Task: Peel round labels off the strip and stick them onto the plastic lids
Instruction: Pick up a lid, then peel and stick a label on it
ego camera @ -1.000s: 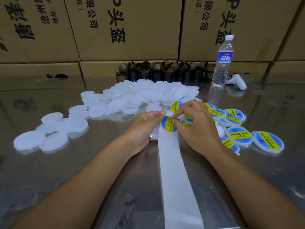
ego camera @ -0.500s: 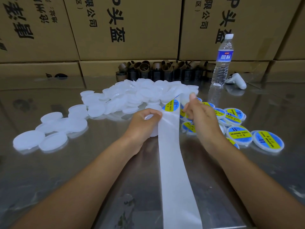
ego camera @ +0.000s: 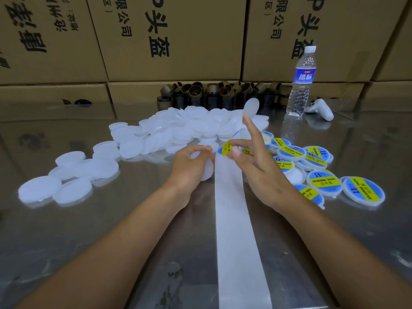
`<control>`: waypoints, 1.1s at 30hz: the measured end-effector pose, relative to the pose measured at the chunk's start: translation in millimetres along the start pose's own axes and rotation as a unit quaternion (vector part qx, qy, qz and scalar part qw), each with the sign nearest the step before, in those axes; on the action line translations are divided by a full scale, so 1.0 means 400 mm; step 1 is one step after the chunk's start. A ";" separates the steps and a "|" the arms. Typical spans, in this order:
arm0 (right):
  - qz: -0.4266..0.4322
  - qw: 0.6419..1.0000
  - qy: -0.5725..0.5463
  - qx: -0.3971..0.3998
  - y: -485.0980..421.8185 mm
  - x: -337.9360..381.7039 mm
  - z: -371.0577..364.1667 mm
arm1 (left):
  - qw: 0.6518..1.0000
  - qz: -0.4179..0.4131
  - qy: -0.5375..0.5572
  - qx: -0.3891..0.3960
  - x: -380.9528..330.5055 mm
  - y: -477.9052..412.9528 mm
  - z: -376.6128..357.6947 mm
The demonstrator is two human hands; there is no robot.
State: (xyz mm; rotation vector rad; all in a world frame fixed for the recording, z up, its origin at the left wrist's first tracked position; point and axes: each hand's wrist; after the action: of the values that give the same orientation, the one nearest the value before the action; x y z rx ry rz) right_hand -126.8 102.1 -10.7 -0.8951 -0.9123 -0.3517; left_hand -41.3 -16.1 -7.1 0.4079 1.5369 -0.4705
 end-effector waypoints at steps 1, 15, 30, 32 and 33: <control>-0.009 1.000 -0.003 0.012 0.000 -0.002 0.000 | 1.000 0.000 0.015 -0.016 -0.003 -0.002 0.001; -0.024 0.999 -0.005 -0.034 -0.006 -0.007 -0.004 | 0.925 0.136 0.161 0.316 -0.016 0.028 -0.014; -0.053 0.979 -0.143 -0.132 -0.020 0.039 0.023 | 0.952 0.147 0.160 0.216 -0.012 0.008 -0.006; -0.063 0.978 -0.151 -0.127 -0.020 0.041 0.025 | 0.953 0.143 0.157 0.217 -0.013 0.009 -0.005; -0.065 0.979 -0.152 -0.123 -0.020 0.041 0.026 | 0.953 0.143 0.156 0.218 -0.014 0.010 -0.005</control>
State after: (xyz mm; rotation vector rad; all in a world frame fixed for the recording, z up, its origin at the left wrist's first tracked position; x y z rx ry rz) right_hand -127.6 107.1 9.7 -1.1397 -1.2318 -0.4543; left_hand -40.7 -11.4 -1.7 1.0759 1.6382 -0.5339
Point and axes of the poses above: each hand's wrist, its own y-axis away from the middle knuckle, its own z-axis out of the back of the hand, x = y × z, and after that the axes turned 9 degrees about -x, right-handed
